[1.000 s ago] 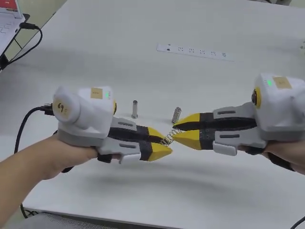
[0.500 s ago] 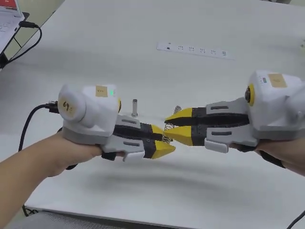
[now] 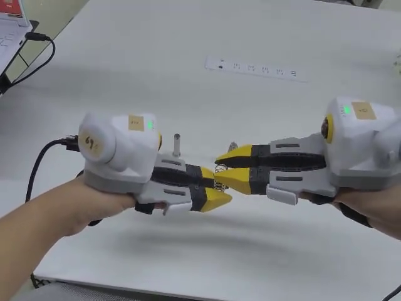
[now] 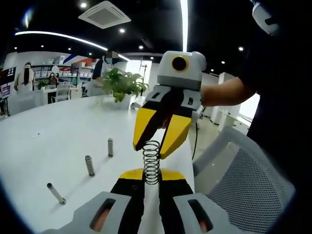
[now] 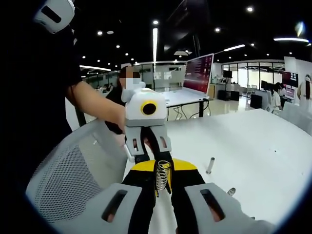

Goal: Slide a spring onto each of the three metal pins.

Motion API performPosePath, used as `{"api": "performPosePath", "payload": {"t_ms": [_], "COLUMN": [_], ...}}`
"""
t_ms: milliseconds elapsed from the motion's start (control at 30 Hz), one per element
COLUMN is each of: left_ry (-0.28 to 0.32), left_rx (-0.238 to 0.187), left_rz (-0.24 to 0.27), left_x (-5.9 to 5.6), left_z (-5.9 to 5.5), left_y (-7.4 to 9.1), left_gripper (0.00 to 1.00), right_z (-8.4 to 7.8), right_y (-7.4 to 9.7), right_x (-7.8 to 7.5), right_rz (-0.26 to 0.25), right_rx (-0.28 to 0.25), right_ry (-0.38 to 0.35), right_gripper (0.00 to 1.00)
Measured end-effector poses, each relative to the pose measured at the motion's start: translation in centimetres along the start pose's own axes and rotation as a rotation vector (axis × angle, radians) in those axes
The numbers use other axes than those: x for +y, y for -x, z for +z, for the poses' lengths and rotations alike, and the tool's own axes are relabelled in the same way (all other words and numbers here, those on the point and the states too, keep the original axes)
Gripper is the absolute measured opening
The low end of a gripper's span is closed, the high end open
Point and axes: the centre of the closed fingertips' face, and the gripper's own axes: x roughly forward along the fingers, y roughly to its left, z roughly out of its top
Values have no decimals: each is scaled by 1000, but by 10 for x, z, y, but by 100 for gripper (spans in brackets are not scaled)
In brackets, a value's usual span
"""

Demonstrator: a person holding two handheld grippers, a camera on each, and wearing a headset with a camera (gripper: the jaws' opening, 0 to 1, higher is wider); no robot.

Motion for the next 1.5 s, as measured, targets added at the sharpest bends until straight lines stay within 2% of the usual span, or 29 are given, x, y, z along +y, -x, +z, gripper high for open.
{"api": "performPosePath", "payload": {"t_ms": [433,800,1500], "left_ry": [-12,-9,37], "left_rx": [15,17,-10], "left_rz": [3,1,21], "left_x": [0,-3,5], "left_z": [1,1,3], "left_y": [2,2,3], "left_gripper": [2,2,3], "right_z": [1,2,4], "right_y": [-1,-2,-2], "right_x": [-2,2,-2], "right_rz": [-4,-2,-20], "right_rx": [-23,-19,-3], "right_ry": [-48,-15,29], "right_gripper": [8,8,8]}}
